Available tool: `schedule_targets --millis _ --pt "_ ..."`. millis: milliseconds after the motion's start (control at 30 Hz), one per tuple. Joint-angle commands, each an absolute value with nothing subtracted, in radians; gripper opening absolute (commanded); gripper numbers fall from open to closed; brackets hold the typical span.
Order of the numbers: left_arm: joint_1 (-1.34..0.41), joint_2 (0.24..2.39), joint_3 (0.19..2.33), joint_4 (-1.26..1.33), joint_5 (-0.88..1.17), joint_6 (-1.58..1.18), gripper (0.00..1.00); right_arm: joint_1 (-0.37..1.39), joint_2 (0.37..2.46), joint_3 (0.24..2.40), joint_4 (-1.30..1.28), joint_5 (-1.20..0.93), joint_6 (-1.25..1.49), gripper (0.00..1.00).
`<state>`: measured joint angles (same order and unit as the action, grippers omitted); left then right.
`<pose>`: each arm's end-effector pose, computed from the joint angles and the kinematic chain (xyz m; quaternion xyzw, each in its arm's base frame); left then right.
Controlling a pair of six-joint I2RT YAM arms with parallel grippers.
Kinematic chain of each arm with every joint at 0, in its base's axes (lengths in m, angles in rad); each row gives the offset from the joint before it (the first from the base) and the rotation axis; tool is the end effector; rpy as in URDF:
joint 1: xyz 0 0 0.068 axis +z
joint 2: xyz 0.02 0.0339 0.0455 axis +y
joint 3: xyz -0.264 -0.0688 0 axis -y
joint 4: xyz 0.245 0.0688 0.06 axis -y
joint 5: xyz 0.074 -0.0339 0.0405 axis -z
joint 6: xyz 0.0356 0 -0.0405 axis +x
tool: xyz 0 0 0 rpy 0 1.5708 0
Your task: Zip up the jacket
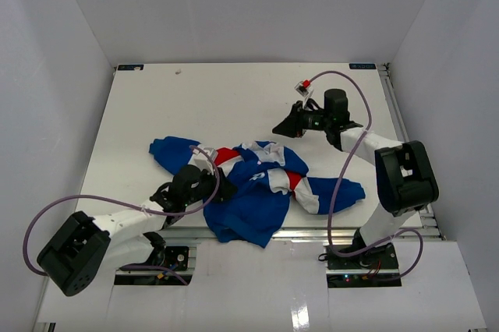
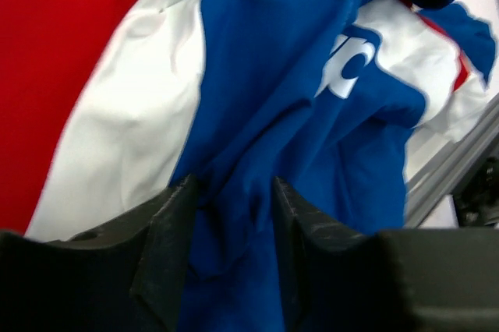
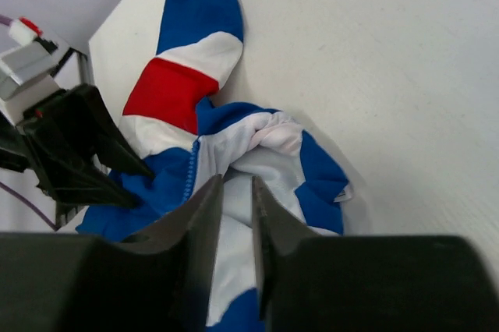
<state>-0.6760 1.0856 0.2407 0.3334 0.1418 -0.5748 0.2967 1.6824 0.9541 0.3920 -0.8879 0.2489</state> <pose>0.1526 -0.1288 0.1501 0.0793 0.8579 -0.3446 0.3728 0.3393 0.1326 0.2257 -0.2661 0.7303 0.4781 0.4090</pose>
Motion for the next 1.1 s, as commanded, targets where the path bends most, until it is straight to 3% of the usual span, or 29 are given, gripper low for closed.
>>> schedule_targets --millis 0,100,333,600,633,733,767,833,867,1000,1067 --pt "-0.671 0.991 0.370 0.177 0.067 -0.544 0.58 0.394 1.534 0.838 0.331 -0.629 0.195 0.36" --pt "-0.670 1.008 0.456 0.121 0.081 -0.498 0.61 0.443 1.473 0.759 0.325 -0.498 0.246 0.45" --pt "-0.672 1.211 0.574 0.131 0.199 -0.420 0.62 0.535 1.329 0.650 0.279 -0.169 0.300 0.52" --pt "-0.672 1.466 0.716 0.138 0.250 -0.367 0.60 0.563 1.340 0.680 0.171 -0.028 0.320 0.65" --pt "-0.672 1.485 0.718 0.149 0.260 -0.368 0.53 0.569 1.357 0.683 0.165 -0.026 0.324 0.66" --pt "-0.672 1.500 0.684 0.218 0.252 -0.380 0.08 0.584 1.413 0.694 0.139 -0.014 0.333 0.68" --pt "-0.672 1.500 0.684 0.227 0.242 -0.380 0.00 0.587 1.433 0.703 0.137 -0.015 0.331 0.68" --pt "-0.666 1.505 0.708 0.214 0.214 -0.369 0.00 0.597 1.488 0.727 0.133 -0.006 0.327 0.68" --pt "-0.659 1.514 0.732 0.206 0.203 -0.354 0.00 0.597 1.521 0.757 0.131 -0.006 0.319 0.60" --pt "-0.621 1.594 0.888 0.203 0.196 -0.273 0.00 0.564 1.688 0.968 0.104 -0.025 0.291 0.12" --pt "-0.586 1.637 0.977 0.195 0.213 -0.233 0.00 0.540 1.745 1.097 0.079 -0.057 0.268 0.08"
